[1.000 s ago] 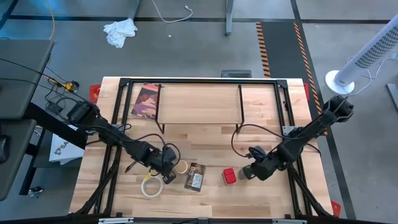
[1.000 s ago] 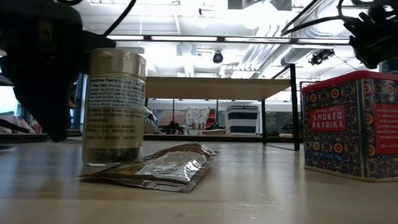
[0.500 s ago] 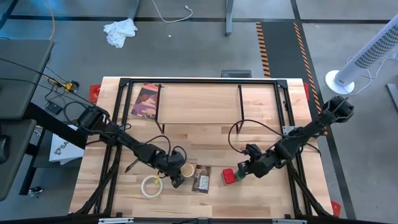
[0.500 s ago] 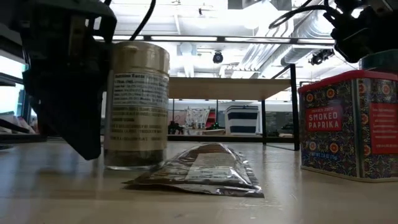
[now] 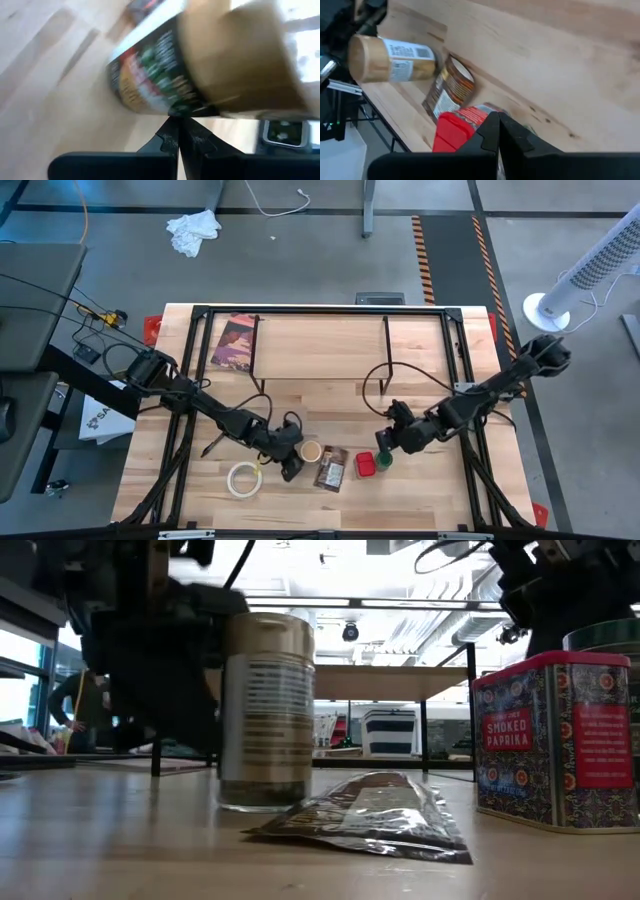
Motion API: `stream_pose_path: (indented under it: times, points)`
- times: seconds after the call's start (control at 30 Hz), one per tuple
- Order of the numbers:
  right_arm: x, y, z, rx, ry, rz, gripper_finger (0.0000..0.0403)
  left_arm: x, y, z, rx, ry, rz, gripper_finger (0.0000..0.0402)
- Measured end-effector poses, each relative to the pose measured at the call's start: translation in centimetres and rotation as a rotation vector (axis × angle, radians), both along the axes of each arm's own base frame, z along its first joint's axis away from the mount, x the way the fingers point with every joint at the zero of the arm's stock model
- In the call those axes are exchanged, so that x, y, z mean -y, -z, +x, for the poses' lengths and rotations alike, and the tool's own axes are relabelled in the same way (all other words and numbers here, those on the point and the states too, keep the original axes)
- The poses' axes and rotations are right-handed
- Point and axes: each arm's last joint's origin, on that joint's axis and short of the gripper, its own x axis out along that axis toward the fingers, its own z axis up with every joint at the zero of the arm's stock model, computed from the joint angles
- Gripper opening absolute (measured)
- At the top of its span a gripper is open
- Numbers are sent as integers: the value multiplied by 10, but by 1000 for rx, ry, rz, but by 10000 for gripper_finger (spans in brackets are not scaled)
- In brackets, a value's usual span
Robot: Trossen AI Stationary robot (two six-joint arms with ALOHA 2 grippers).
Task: Shelf spices
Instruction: Adjust the seasoning bottles, cans and bags
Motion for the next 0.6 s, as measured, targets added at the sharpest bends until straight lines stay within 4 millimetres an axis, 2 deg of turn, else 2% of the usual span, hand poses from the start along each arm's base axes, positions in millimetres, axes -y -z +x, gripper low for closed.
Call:
stream_pose_path:
  times: [0.2, 0.37, 0.5, 0.6]
  points:
    - [10, -12, -4, 39, -16, -32, 0, 0, -3, 3, 58, 8, 42, 0]
    - [16, -21, -17, 12, -28, -44, 0, 0, -3, 3, 59, 17, 49, 0]
    - [14, -25, -32, -48, -66, -6, 0, 2, -4, -1, 27, 122, 18, 0]
    - [7, -22, -40, -118, -114, 49, 0, 2, -1, -8, -54, 136, 36, 0]
